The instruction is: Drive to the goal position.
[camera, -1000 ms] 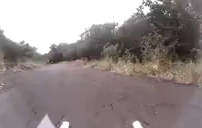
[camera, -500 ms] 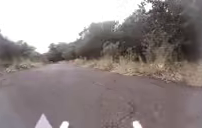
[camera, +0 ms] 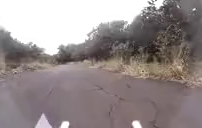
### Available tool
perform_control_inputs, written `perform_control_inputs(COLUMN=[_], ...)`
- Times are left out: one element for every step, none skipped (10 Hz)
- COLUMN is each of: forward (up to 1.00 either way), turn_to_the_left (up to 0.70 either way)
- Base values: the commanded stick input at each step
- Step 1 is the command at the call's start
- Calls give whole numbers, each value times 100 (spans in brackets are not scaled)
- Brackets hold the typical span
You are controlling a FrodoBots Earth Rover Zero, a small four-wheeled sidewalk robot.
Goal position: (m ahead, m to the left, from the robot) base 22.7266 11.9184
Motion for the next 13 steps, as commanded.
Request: perform_control_inputs(forward=[100, 100, 100, 100, 100, 100, 100, 100, 100, 100, 100, 100, 100], turn_to_the_left=[0, 0, 0, 0, 0, 0, 0, 0, 0, 0, 0, 0, 0])
